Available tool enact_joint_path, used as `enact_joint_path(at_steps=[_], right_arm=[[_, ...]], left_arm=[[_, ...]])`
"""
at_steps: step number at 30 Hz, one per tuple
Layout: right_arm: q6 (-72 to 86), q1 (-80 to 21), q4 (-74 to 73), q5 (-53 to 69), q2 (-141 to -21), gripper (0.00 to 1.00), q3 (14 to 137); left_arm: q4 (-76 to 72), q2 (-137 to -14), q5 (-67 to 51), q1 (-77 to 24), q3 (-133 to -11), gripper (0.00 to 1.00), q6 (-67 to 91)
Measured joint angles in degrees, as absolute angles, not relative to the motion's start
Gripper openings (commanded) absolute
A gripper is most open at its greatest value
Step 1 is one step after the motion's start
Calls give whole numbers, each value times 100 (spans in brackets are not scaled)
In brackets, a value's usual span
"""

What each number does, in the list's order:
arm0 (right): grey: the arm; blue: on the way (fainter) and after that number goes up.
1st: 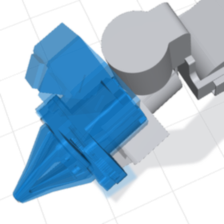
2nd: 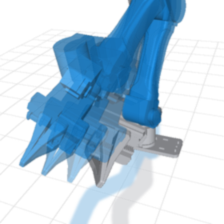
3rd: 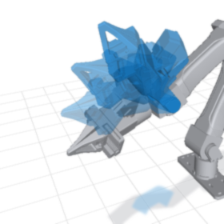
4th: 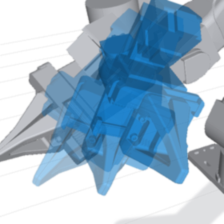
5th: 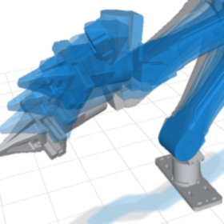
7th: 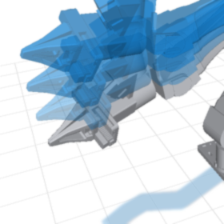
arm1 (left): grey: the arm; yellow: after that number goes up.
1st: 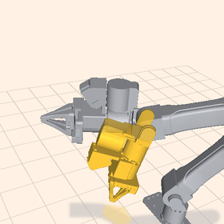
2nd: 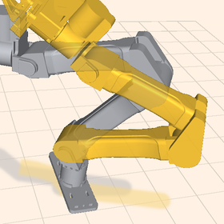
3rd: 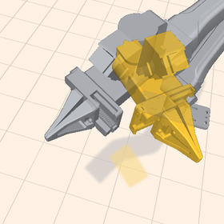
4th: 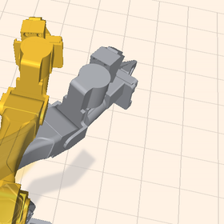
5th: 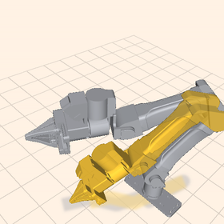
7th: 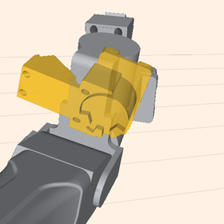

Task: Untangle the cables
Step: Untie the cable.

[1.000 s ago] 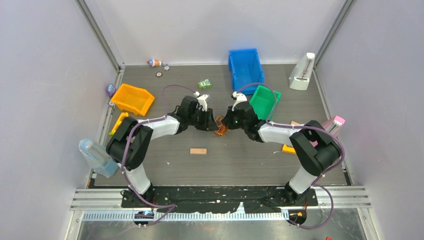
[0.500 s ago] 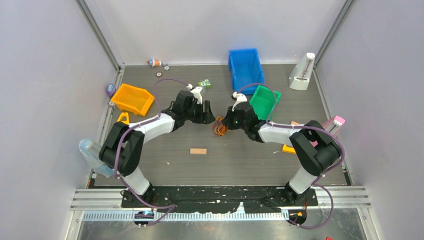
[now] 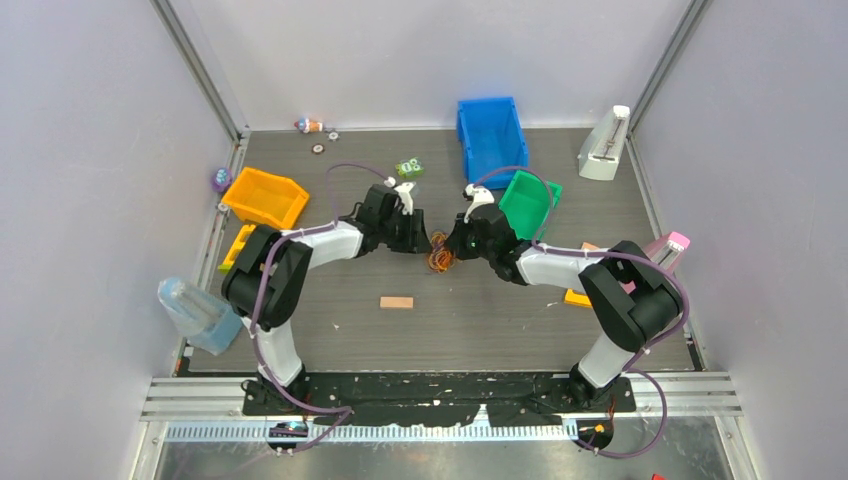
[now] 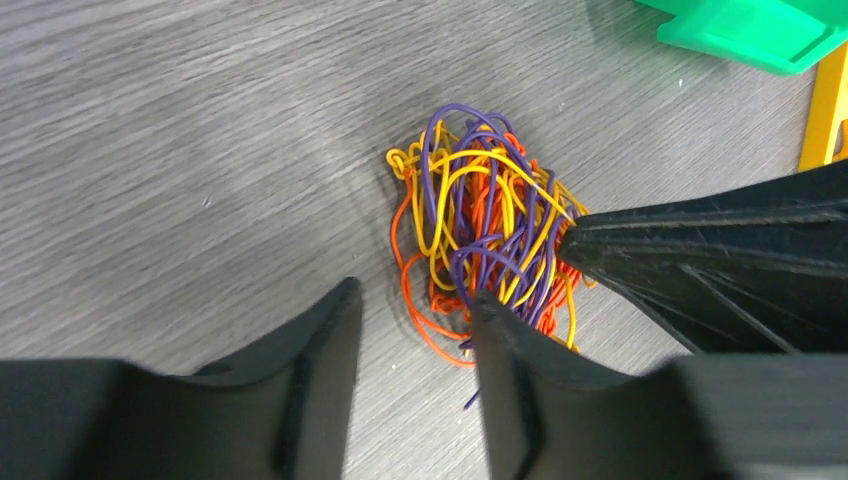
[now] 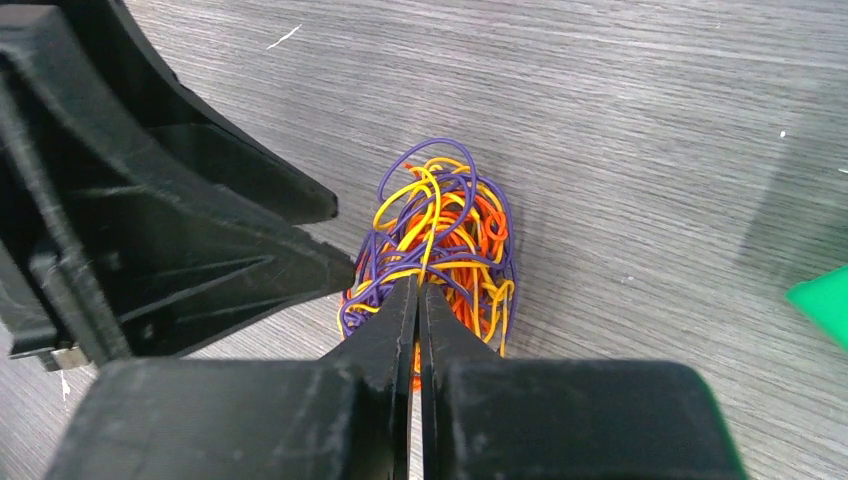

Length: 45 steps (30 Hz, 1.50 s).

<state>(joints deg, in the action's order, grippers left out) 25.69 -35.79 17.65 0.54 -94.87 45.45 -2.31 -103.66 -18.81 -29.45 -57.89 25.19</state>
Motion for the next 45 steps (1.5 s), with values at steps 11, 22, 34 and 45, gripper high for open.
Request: enact_joint_path(at_steps=[11, 22, 34, 45], right_arm=[[2571, -3577, 1621, -207, -9487, 5, 4547], [2637, -3514, 1400, -548, -9487, 5, 4547], [2650, -3503, 1404, -353, -9487, 5, 4547], [2657, -3503, 1402, -322, -9487, 5, 4550]], left_arm=[[-141, -10575, -2104, -2954, -5977, 0, 2550], [-423, -9887, -1822, -2641, -5332, 34, 2589], [-648, -10613, -2539, -2961, -5841, 53, 2727], [-123, -11135, -2674, -3100, -6569, 0, 2676]])
